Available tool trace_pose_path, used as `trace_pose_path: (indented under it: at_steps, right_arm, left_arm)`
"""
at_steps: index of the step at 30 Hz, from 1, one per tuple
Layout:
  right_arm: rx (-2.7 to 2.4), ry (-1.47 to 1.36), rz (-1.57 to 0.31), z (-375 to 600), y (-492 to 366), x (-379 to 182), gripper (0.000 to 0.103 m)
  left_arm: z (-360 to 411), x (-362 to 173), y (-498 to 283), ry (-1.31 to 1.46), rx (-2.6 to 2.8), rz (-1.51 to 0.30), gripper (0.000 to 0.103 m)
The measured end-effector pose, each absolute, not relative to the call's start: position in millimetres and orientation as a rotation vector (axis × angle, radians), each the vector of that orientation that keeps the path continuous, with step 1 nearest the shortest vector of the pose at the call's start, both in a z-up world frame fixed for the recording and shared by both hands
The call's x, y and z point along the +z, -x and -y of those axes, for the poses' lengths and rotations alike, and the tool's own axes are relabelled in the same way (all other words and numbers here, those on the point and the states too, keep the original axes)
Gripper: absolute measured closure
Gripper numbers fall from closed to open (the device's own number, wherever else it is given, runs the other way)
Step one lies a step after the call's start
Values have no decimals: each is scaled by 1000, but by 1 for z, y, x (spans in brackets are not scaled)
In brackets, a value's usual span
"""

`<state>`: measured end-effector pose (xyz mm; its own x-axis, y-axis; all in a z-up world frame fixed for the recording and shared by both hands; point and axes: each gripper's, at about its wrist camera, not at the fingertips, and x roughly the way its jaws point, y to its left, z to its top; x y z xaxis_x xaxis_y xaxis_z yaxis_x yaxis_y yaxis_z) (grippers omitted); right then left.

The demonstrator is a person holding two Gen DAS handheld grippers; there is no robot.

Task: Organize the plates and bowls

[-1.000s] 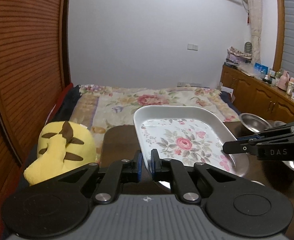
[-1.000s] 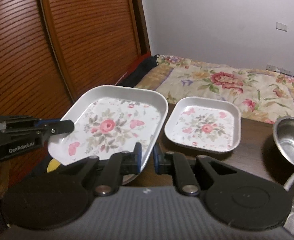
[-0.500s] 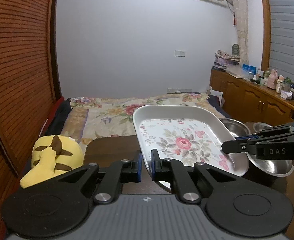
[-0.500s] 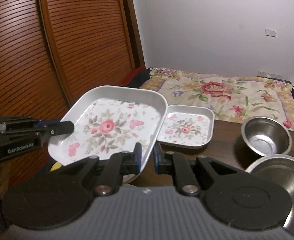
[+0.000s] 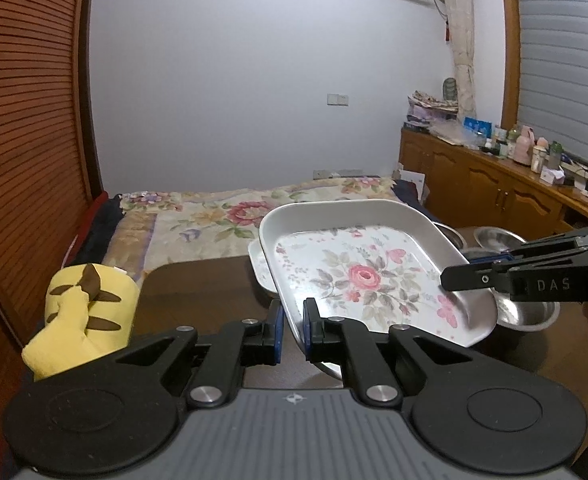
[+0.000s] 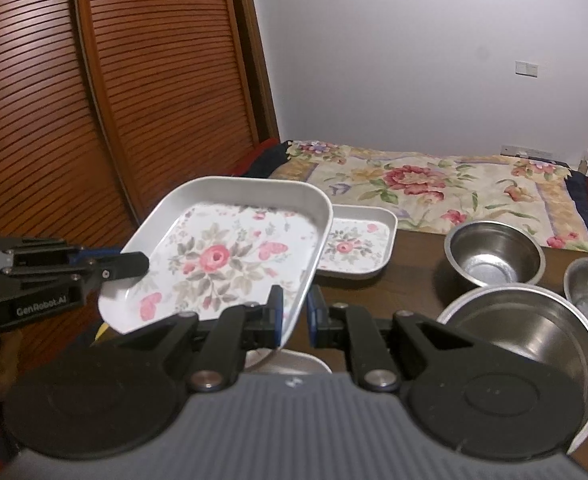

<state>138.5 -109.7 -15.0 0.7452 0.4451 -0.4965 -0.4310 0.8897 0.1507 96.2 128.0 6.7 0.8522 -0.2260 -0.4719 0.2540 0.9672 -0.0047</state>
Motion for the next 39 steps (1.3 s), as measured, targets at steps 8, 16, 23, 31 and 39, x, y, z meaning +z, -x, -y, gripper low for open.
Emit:
trace_pose_path:
  at_steps: [8, 16, 23, 31, 39]
  right_arm:
    - [479, -33, -547, 121, -126, -21, 89]
    - [489, -31, -554, 125, -116, -30, 89]
    - [503, -31, -562, 124, -110, -43, 89]
    - [502, -38, -582, 123, -106, -54, 89]
    - [497, -23, -615, 123, -101, -70, 89]
  left_arm:
    - [-124, 3, -88, -68, -275, -495, 92]
    - [-127, -4, -84, -62, -279, -506, 92]
    - [-129, -16, -78, -59, -274, -531, 92]
    - [-128, -30, -72, -41, -280, -559, 92]
    - [-123, -52, -65, -35, -282, -601, 92]
